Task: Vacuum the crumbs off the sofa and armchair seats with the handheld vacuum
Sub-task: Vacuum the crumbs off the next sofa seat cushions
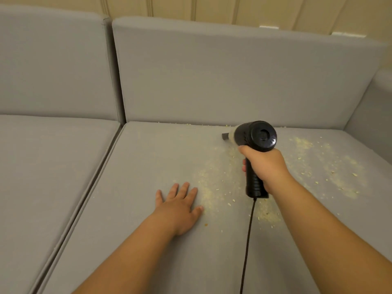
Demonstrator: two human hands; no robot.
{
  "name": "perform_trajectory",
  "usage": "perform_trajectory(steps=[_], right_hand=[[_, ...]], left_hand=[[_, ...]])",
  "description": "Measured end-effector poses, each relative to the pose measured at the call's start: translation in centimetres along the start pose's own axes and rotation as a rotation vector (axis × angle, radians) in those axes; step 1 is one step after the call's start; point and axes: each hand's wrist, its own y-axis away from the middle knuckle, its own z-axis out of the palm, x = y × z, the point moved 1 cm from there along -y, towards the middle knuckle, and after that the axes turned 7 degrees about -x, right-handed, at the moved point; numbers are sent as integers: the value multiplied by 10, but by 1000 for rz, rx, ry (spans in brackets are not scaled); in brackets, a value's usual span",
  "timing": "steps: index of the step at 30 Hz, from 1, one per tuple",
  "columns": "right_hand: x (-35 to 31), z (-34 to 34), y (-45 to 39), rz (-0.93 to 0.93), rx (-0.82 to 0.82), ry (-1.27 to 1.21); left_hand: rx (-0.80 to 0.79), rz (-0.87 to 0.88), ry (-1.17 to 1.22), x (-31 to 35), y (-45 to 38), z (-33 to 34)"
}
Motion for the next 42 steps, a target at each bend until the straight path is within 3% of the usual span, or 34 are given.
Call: perform_trajectory(steps=[5,17,31,37,42], right_hand=[[-2,-18,-15,4,95,-49],[3,-5,-39,50,-18,-99],[18,-29,2,50,-63,-15],[27,-48,16,35,145,-113],[32,-49,19,67,129,-187]], left_hand=[[-3,3,10,1,-1,0],[-19,-9,4,1,-2,-1],[-21,-6,4,2,0,-2],[-20,-8,0,2,0,-1],[-11,-6,1,1,1,0]])
